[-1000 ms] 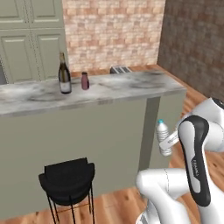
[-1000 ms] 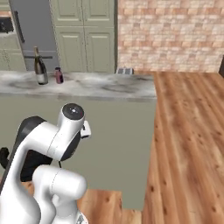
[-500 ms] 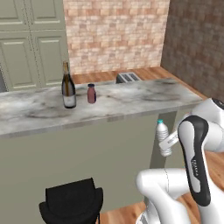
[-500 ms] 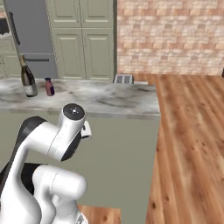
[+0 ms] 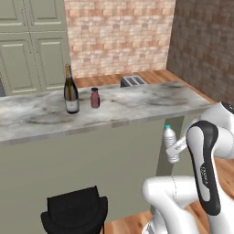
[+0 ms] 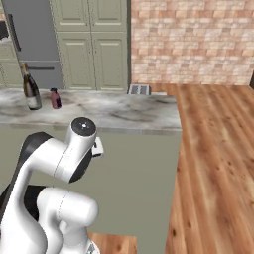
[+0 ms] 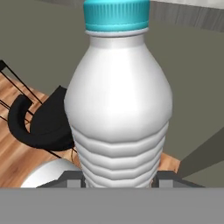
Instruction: Place the drinks on the dining counter in a tight cluster.
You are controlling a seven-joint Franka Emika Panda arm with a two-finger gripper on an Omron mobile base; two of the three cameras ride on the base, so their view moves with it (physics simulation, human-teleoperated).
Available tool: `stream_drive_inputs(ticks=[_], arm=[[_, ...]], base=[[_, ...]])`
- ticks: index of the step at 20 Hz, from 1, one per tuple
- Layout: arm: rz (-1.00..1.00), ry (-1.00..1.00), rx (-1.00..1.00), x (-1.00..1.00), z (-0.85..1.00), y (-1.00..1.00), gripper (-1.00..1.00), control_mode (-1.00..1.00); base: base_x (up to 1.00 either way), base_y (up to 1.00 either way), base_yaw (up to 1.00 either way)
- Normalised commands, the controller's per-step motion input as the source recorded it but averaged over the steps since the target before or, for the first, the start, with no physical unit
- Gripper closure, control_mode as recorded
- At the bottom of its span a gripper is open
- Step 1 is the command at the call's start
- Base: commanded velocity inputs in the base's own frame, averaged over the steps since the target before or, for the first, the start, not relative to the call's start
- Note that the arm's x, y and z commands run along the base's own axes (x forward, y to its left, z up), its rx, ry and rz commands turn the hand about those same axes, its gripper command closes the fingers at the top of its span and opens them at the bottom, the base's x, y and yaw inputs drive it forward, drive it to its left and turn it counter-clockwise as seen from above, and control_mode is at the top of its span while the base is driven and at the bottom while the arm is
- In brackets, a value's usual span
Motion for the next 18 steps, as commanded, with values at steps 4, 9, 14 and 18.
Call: stream_drive_inputs(ticks=[4,9,14,18], arm=[[0.00,0.00,0.00,0.00,0.00,0.00,1.00,1.00],[-0.01,0.02,-0.02,0.00,0.05,0.06,1.00,-1.00],[-0.02,0.29,-0.27,0.23,0.42,0.28,1.00,-1.00],[-0.04,0.16,-0.23,0.25,0.32,0.31,1.00,-1.00]], base=[[0.00,0.00,0.00],[0.00,0.00,0.00],[0.00,0.00,0.00],[0.00,0.00,0.00]])
